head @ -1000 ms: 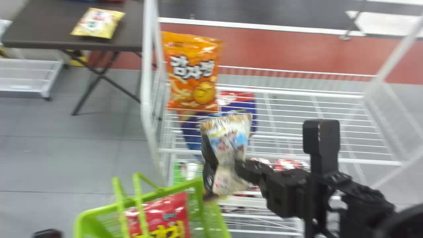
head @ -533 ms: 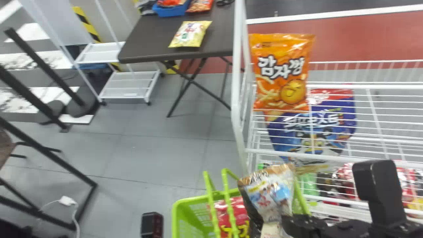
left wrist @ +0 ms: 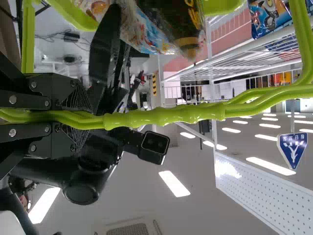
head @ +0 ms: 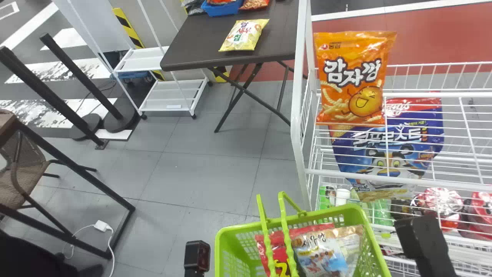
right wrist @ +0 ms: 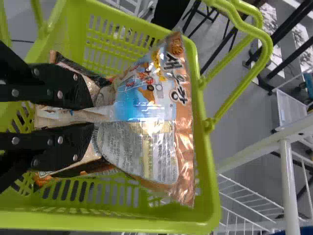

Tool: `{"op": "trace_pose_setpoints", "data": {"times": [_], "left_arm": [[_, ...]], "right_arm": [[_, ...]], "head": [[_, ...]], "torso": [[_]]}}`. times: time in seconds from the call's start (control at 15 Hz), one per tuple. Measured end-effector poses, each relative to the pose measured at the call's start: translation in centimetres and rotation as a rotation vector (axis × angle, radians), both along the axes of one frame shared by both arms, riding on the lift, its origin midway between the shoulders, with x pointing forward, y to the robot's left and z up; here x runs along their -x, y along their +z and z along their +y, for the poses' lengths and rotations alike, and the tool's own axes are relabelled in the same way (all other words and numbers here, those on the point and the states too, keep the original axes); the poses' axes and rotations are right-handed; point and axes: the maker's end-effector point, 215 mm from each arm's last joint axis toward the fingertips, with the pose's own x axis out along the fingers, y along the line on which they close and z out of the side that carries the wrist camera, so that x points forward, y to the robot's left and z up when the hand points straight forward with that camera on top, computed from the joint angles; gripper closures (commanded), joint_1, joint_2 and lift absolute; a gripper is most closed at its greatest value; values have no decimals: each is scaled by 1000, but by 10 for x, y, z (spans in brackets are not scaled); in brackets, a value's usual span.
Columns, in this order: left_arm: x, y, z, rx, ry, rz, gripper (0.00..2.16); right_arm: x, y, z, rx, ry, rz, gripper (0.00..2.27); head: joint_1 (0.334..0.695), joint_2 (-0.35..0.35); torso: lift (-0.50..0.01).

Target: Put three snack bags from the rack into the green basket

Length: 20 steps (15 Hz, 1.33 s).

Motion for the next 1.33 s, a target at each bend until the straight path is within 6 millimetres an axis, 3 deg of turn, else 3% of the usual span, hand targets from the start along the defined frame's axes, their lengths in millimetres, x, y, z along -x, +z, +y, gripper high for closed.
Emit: {"op": "trace_pose_setpoints", "data": {"times": [0.2, 0.33, 0.4, 0.53, 0.6, 0.67, 0.73, 0.87, 1.07, 1.33], "left_arm": [[0, 0, -1, 1, -1, 0, 2148], [0, 0, -1, 1, -1, -1, 2148], [0, 0, -1, 1, 0, -1, 2148], [0, 0, 0, 1, 1, -1, 2148], [0, 0, 0, 1, 1, 1, 2148], [0, 0, 0, 1, 2, 1, 2148], [-1, -1, 0, 1, 2, 1, 2148], [-1, -1, 1, 0, 5, 2, 2148], [-1, -1, 1, 1, 6, 4, 2148], [-2, -1, 0, 6, 11, 7, 2148]], "right_arm": [[-25, 45, -13, -83, -58, -102, 16], [-48, 71, -35, -108, -117, -166, 33], [-68, 83, -54, -103, -169, -226, 36], [-131, 106, -107, -35, -330, -449, 53], [-158, 117, -133, 6, -400, -576, 63], [-181, 131, -157, 40, -460, -726, 66], [-191, 137, -174, 63, -495, -818, 66], [-193, 128, -206, 100, -554, -901, 63], [-180, 106, -241, 134, -619, -921, 63], [-171, 94, -255, 147, -651, -920, 63]], "head": [[695, 350], [695, 313], [695, 272], [695, 147], [695, 20], [695, -25], [695, -60], [695, -112], [695, -197], [695, -235]], "torso": [[0], [0], [0], [0], [0], [0], [0], [0], [0], [0]]}}
